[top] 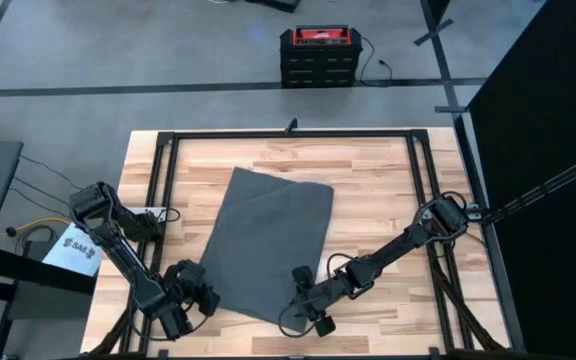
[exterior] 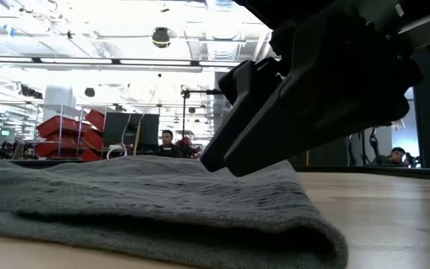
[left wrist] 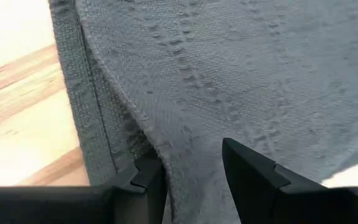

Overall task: Roll towel
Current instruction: Fold the gray towel

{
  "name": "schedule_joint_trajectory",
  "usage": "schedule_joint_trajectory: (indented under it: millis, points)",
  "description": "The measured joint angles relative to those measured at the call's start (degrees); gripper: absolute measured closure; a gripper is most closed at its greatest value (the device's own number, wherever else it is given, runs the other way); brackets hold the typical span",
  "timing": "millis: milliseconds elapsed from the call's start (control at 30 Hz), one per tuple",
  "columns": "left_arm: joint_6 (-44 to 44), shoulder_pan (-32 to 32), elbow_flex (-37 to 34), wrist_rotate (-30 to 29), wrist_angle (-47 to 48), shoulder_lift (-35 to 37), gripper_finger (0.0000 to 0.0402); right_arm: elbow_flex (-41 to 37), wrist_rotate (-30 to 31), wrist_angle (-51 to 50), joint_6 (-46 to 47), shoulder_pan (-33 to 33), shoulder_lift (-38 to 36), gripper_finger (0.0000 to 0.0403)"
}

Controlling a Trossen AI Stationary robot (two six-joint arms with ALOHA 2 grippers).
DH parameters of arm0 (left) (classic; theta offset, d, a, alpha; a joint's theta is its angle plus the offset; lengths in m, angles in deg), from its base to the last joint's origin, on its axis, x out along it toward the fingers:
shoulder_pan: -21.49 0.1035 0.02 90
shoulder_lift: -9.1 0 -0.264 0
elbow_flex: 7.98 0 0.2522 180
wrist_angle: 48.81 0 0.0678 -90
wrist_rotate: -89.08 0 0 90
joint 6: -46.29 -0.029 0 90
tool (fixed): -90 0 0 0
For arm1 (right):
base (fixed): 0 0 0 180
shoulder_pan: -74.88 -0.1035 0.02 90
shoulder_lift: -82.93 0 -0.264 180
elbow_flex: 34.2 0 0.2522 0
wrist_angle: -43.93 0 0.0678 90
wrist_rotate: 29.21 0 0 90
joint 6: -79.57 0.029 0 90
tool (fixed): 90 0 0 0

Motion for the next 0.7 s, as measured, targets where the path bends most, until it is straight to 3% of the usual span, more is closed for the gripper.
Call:
schedule_joint_trajectory:
  millis: [200, 533, 700]
  points:
    - [-0.3, -0.1, 0.0, 0.3, -1.0, 1.7, 0.0269, 0.2, 0.0, 4.3, -2.3, 0.2, 1.4, 0.0262]
    - [1.3, -1.1, 0.4, 9.3, -4.4, -2.6, 0.0272, 0.3, -0.5, 6.3, -2.9, 1.6, 5.7, 0.0262]
    - [1.8, -1.4, 1.5, 12.8, -0.9, -2.8, 0.0305, 0.4, -0.4, 5.4, -3.0, 1.6, 5.7, 0.0262]
